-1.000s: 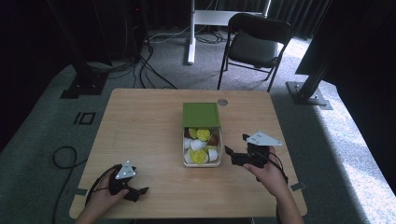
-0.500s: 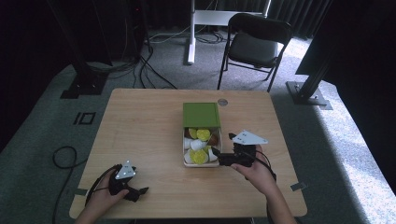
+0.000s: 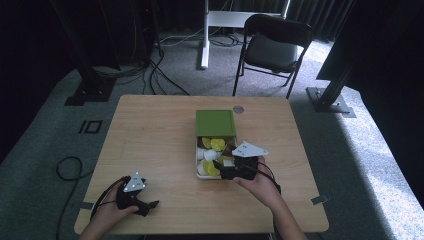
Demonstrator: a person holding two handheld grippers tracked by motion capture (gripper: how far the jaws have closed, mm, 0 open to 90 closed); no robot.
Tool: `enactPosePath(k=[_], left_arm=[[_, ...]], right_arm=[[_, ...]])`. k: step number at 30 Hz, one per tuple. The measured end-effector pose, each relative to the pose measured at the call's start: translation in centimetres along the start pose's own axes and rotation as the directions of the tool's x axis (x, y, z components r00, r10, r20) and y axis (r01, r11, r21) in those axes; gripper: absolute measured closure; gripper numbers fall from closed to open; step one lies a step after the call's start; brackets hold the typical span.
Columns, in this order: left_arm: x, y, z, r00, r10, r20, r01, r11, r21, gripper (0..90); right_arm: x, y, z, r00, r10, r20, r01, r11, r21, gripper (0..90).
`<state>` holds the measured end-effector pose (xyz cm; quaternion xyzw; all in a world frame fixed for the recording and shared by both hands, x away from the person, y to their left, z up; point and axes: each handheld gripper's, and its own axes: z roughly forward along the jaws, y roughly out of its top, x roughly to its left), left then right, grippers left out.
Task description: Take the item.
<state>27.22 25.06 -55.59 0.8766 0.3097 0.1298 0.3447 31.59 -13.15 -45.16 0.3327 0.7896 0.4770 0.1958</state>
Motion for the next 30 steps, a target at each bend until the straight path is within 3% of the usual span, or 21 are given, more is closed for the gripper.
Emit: enactPosePath(k=[16,18,20,22,25,30], left_arm=[[0.0,0.0,0.0,1.0000,0.001,0.000,-0.001,1.0000,0.002,2.2],[0.0,0.0,0.0,1.0000,0.000,0.000,0.000,1.0000,0.001,2.2],[0.0,0.0,0.0,1.0000,0.000,0.000,0.000,1.0000,0.000,2.2],[0.0,0.0,0.0,1.0000,-0.001,0.000,0.001,1.0000,0.000,2.2],[0.0,0.0,0.0,1.0000,0.000,0.000,0.000,1.0000,0.000,2.2],[0.0,0.0,0.0,1.0000,-0.001,0.001,0.001,1.0000,0.000,2.2]], right_arm=[[1.6,-2.8,3.6,0.9993,-0.030,-0.023,0.032,0.996,0.083,31.1],[1.8,-3.0,3.8,0.9976,-0.069,0.003,0.069,0.993,0.091,31.7],[1.9,-3.0,3.9,0.9972,-0.075,0.007,0.074,0.993,0.093,32.5],[2.3,-3.2,4.1,0.9931,-0.114,0.024,0.111,0.987,0.113,34.1],[2.6,-3.6,4.5,0.9901,-0.138,0.029,0.132,0.982,0.137,35.2],[2.5,-4.0,4.9,0.9932,-0.109,0.040,0.103,0.985,0.141,38.2]])
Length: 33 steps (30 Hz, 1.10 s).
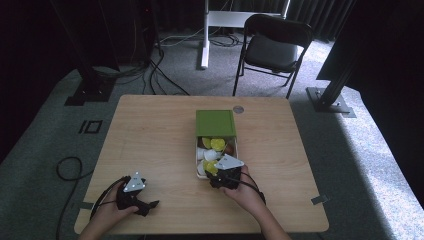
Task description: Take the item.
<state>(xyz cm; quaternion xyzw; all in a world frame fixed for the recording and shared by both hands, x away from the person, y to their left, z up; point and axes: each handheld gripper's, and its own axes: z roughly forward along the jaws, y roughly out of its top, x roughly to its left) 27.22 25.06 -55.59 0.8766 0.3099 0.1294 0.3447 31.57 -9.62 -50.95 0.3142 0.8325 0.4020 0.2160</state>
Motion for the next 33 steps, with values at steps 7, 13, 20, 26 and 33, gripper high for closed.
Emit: enactPosePath(k=[7,13,20,26,33], left_arm=[[0.0,0.0,0.0,1.0000,0.000,0.000,0.000,1.0000,0.000,2.3],[0.0,0.0,0.0,1.0000,0.000,0.000,0.000,1.0000,0.000,2.3],[0.0,0.0,0.0,1.0000,0.000,0.000,0.000,1.0000,0.000,2.3],[0.0,0.0,0.0,1.0000,0.002,0.000,-0.002,1.0000,0.001,2.3],[0.0,0.0,0.0,1.0000,0.001,-0.001,-0.001,1.0000,0.000,2.3]], right_arm=[[-0.1,0.0,0.5,0.9996,0.029,0.007,-0.029,1.000,0.008,38.0],[0.0,0.3,0.6,0.9998,0.008,0.019,-0.009,1.000,0.020,39.4],[-0.1,0.5,0.2,0.9999,0.010,0.008,-0.011,1.000,0.019,39.6],[-0.4,1.2,-0.5,0.9998,0.019,0.003,-0.019,1.000,-0.003,39.6],[-1.1,2.2,-1.7,0.9992,0.041,-0.001,-0.041,0.998,-0.050,39.7]])
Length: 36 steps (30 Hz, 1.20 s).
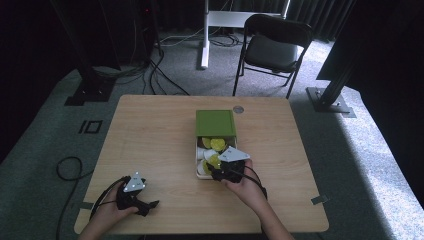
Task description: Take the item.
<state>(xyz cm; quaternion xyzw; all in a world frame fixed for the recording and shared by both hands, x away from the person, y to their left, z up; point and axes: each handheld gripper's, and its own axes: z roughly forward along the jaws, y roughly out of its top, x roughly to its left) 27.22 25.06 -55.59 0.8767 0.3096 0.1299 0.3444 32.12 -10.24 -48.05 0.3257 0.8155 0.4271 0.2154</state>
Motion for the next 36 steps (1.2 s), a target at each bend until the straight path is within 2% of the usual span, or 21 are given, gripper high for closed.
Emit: enactPosePath(k=[13,22,29,36], left_arm=[[0.0,0.0,0.0,1.0000,0.000,0.000,0.000,1.0000,0.000,2.3],[0.0,0.0,0.0,1.0000,0.000,0.000,0.000,1.0000,0.000,2.2],[0.0,0.0,0.0,1.0000,0.000,0.000,0.000,1.0000,0.000,2.3],[0.0,0.0,0.0,1.0000,0.000,0.000,0.000,1.0000,0.000,2.3]], right_arm=[[-1.9,2.9,-2.0,0.9996,0.025,0.016,-0.023,0.996,-0.081,39.7],[-3.9,3.6,-3.2,0.9967,0.045,0.067,-0.036,0.991,-0.127,39.8],[-5.9,3.4,-3.9,0.9893,0.073,0.126,-0.054,0.987,-0.151,39.8],[-8.0,2.3,-3.9,0.9754,0.115,0.188,-0.086,0.984,-0.158,39.8]])
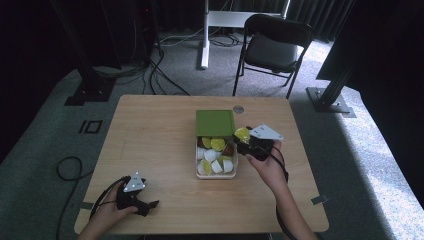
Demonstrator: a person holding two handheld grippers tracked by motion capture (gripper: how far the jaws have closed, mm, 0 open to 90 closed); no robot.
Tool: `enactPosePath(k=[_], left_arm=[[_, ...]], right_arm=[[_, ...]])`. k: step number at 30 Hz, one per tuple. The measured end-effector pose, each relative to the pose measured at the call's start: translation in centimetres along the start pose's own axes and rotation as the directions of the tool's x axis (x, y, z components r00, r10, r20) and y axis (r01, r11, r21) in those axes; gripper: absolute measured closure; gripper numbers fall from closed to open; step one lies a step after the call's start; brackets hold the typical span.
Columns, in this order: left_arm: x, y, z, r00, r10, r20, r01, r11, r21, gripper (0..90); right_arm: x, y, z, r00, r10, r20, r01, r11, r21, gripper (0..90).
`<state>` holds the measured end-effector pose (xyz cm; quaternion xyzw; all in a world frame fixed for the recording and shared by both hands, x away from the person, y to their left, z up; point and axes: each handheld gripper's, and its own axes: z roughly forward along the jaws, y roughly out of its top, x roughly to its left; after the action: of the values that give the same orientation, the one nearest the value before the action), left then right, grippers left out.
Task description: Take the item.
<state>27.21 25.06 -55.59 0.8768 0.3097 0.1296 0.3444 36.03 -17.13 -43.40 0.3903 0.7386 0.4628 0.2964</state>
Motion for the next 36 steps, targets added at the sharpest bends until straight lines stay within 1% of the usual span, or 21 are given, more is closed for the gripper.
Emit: enactPosePath(k=[3,4,5,6,7,10,11,12,13,14,15,16,17,18,19,22,31,34,36], left_arm=[[0.0,0.0,0.0,1.0000,0.001,0.000,-0.001,1.0000,0.000,2.3],[0.0,0.0,0.0,1.0000,0.001,0.000,-0.001,1.0000,0.000,2.3],[0.0,0.0,0.0,1.0000,0.001,0.000,-0.001,1.0000,0.000,2.3],[0.0,0.0,0.0,1.0000,0.001,0.000,-0.001,1.0000,0.000,2.3],[0.0,0.0,0.0,1.0000,0.000,0.000,0.000,1.0000,0.001,2.3],[0.0,0.0,0.0,1.0000,0.000,0.000,0.000,1.0000,0.000,2.3],[0.0,0.0,0.0,1.0000,0.001,0.000,-0.001,1.0000,0.001,2.3],[0.0,0.0,0.0,1.0000,0.001,0.000,-0.001,1.0000,0.001,2.3],[0.0,0.0,0.0,1.0000,0.001,0.000,-0.001,1.0000,0.000,2.3],[0.0,0.0,0.0,1.0000,0.001,0.000,-0.001,1.0000,0.001,2.3],[0.0,0.0,0.0,1.0000,0.000,0.000,0.000,1.0000,0.001,2.3],[0.0,0.0,0.0,1.0000,0.000,0.000,0.000,1.0000,0.001,2.3],[0.0,0.0,0.0,1.0000,0.000,0.000,0.000,1.0000,0.000,2.3],[0.0,0.0,0.0,1.0000,0.000,0.000,0.000,1.0000,0.001,2.3],[0.0,0.0,0.0,1.0000,0.000,0.000,0.000,1.0000,0.000,2.3],[0.0,0.0,0.0,1.0000,0.001,0.000,-0.001,1.0000,0.001,2.2],[0.0,0.0,0.0,1.0000,0.000,0.000,0.000,1.0000,0.001,2.3],[0.0,0.0,0.0,1.0000,0.001,0.000,-0.001,1.0000,0.001,2.3],[0.0,0.0,0.0,1.0000,0.000,0.000,0.000,1.0000,0.000,2.3]], right_arm=[[-1.0,-0.7,0.2,0.9997,0.013,0.022,-0.013,1.000,0.011,39.8],[-1.0,-0.7,0.2,0.9997,0.013,0.022,-0.013,1.000,0.011,39.8],[-1.3,-0.9,0.3,0.9995,0.012,0.029,-0.013,1.000,0.019,39.8],[-2.0,-1.5,0.6,0.9984,0.035,0.045,-0.036,0.999,0.026,39.8],[-2.0,-1.5,0.6,0.9984,0.035,0.045,-0.036,0.999,0.026,39.8],[-2.9,-2.3,1.0,0.9965,0.054,0.063,-0.057,0.998,0.037,39.8],[-3.5,-2.8,1.3,0.9952,0.064,0.074,-0.067,0.997,0.040,39.8],[-3.5,-2.8,1.3,0.9952,0.064,0.074,-0.067,0.997,0.040,39.8],[-3.8,-3.1,1.4,0.9944,0.067,0.082,-0.070,0.996,0.045,39.9],[-4.1,-3.4,1.6,0.9940,0.066,0.087,-0.071,0.996,0.058,39.9],[-4.6,-3.9,1.9,0.9921,0.087,0.091,-0.093,0.993,0.067,39.8],[-4.6,-3.9,1.9,0.9921,0.087,0.091,-0.093,0.993,0.067,39.8],[-4.9,-4.5,2.2,0.9907,0.090,0.102,-0.099,0.992,0.084,39.9],[-4.9,-4.5,2.2,0.9907,0.090,0.102,-0.099,0.992,0.084,39.9],[-5.3,-5.0,2.6,0.9888,0.105,0.106,-0.115,0.989,0.092,39.8],[-5.7,-5.5,3.0,0.9866,0.112,0.119,-0.124,0.987,0.099,39.9],[-7.1,-7.6,5.2,0.9774,0.156,0.143,-0.177,0.972,0.155,39.9],[-7.3,-7.8,5.7,0.9755,0.164,0.147,-0.187,0.968,0.165,39.9],[-7.4,-7.9,6.2,0.9730,0.178,0.147,-0.203,0.963,0.180,39.8]])
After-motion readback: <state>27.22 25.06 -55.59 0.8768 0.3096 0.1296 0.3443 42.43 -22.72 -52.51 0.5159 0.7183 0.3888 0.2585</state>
